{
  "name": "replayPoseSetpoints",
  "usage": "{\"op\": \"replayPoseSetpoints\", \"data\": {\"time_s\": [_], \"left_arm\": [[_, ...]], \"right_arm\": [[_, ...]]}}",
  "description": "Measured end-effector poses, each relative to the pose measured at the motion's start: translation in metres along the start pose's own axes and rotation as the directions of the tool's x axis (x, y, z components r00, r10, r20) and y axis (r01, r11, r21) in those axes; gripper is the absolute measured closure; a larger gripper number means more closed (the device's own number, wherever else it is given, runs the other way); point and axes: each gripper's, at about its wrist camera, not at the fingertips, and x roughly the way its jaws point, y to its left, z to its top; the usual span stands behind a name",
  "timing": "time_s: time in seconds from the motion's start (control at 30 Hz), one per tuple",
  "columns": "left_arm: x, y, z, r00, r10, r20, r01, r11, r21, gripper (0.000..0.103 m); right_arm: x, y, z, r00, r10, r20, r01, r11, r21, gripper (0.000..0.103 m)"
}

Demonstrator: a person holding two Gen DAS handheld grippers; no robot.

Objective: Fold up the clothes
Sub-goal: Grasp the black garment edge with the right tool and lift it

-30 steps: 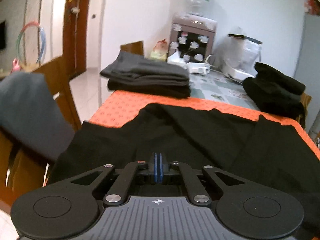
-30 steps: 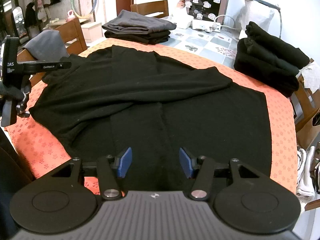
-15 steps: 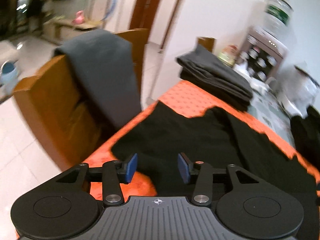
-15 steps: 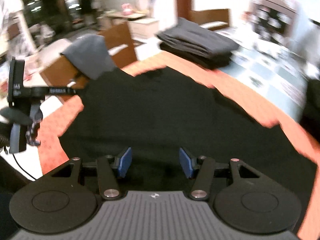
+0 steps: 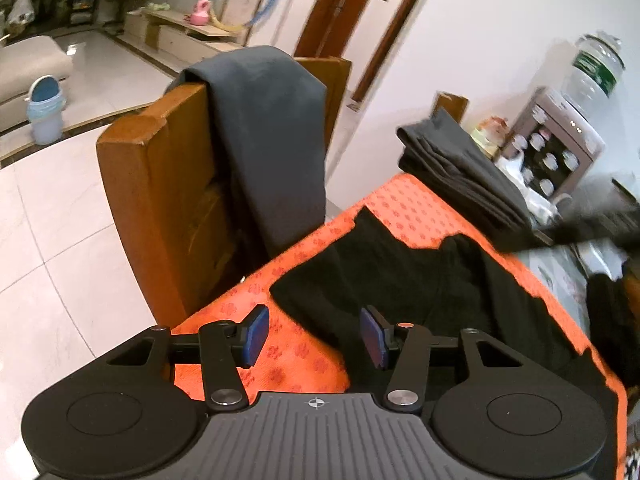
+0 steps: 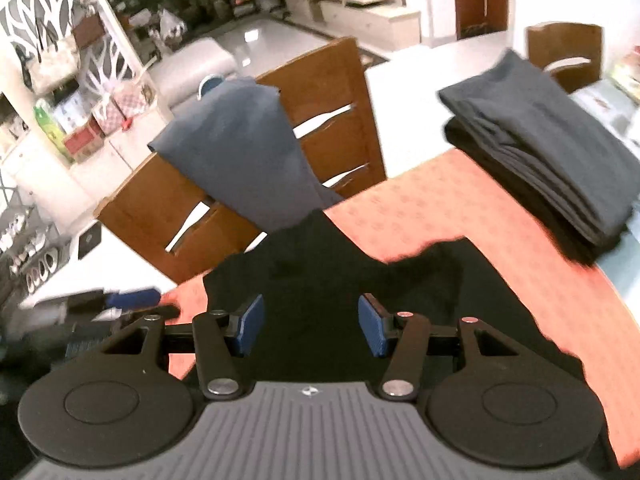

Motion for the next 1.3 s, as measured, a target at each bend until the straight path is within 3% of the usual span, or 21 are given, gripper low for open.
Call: {"op": "replayPoseSetpoints", "data": {"time_s": [0.23,0.4,0.63,0.67,0.7,0.73,0.8,0.93,1.13,1.3], "left_arm": [[-0.006,0.012,0.002,0.999,-0.046,0.013,0.045,0.997,0.058,0.046],[-0.01,0.027,0.001,0.997,-0.072,0.019,0.071,0.994,0.087,0.046],[-0.015,0.042,0.002,0.997,-0.074,0.019,0.073,0.994,0.079,0.046],[-0.016,0.044,0.002,0.997,-0.074,0.019,0.072,0.994,0.078,0.046],[-0.017,0.046,0.002,0.997,-0.073,0.02,0.072,0.994,0.077,0.046],[-0.018,0.048,0.002,0.997,-0.073,0.02,0.071,0.995,0.076,0.046],[-0.02,0.051,0.002,0.997,-0.072,0.022,0.07,0.995,0.073,0.046],[-0.023,0.056,0.003,0.997,-0.076,0.025,0.074,0.994,0.077,0.046],[-0.018,0.044,0.008,0.991,-0.132,0.008,0.131,0.987,0.095,0.046],[-0.008,0.025,0.01,0.969,-0.244,-0.045,0.248,0.963,0.11,0.044]], "right_arm": [[0.072,0.051,0.029,0.991,-0.029,-0.134,0.006,0.986,-0.169,0.044],[0.118,0.083,0.042,0.973,-0.09,-0.214,0.016,0.946,-0.322,0.044],[0.136,0.091,0.039,0.963,-0.121,-0.241,0.022,0.927,-0.374,0.047],[0.138,0.092,0.038,0.962,-0.124,-0.244,0.023,0.925,-0.38,0.049],[0.14,0.093,0.038,0.96,-0.128,-0.248,0.024,0.922,-0.386,0.057],[0.142,0.094,0.037,0.959,-0.132,-0.251,0.024,0.92,-0.392,0.072],[0.147,0.096,0.036,0.956,-0.139,-0.257,0.025,0.915,-0.403,0.084],[0.155,0.101,0.034,0.951,-0.155,-0.269,0.027,0.904,-0.426,0.092],[0.095,0.085,0.024,0.983,-0.105,-0.151,0.047,0.939,-0.341,0.092],[0.039,0.071,0.016,0.997,-0.066,-0.037,0.055,0.965,-0.257,0.092]]}}
